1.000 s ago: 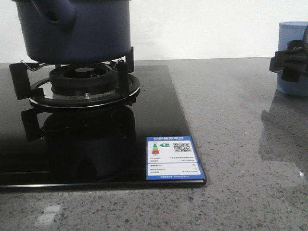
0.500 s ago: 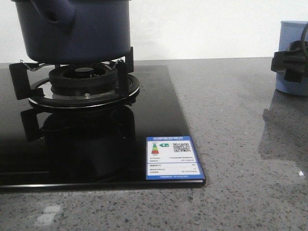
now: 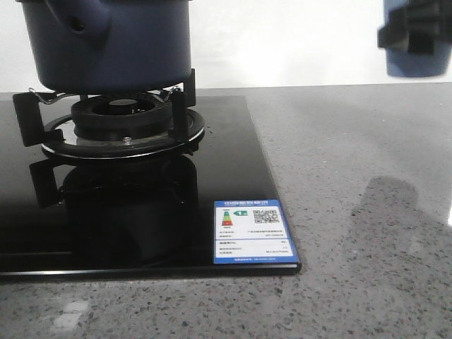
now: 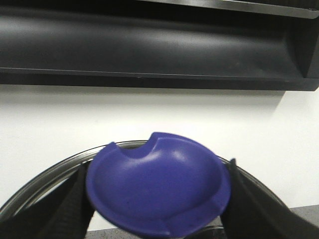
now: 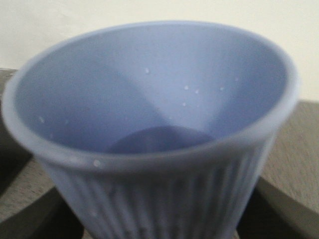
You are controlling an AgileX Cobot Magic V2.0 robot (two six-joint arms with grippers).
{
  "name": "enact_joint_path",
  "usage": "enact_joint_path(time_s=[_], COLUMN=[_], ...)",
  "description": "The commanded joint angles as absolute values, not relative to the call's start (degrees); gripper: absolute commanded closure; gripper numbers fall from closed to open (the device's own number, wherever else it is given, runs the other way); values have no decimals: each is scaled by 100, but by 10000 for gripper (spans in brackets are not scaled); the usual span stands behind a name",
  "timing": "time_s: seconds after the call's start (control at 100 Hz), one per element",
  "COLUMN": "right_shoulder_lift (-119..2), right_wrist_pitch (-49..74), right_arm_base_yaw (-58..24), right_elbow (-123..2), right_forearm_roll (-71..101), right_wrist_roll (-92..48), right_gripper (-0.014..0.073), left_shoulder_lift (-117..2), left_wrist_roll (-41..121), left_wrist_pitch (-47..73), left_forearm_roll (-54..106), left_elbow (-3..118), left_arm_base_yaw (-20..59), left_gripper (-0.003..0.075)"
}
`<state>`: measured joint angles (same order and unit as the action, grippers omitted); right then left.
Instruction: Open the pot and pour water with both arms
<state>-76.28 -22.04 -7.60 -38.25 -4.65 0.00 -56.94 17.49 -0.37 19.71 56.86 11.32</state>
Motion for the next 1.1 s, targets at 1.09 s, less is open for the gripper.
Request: enact_joint_path(time_s=[1.09], right_shoulder_lift=[-8734], right_wrist_pitch=[1381], right_arm_base_yaw=[-3528], right_elbow=[-8443], right_forearm_roll=[-4507], right_wrist_roll=[0], right_gripper=[290], left_shoulder_lift=[-5569], left_wrist_roll=[1732], left_wrist_pitch=[-576], left_forearm_roll=[1970], left_elbow=[5899], left_arm_base_yaw=[1109], left_gripper=[325])
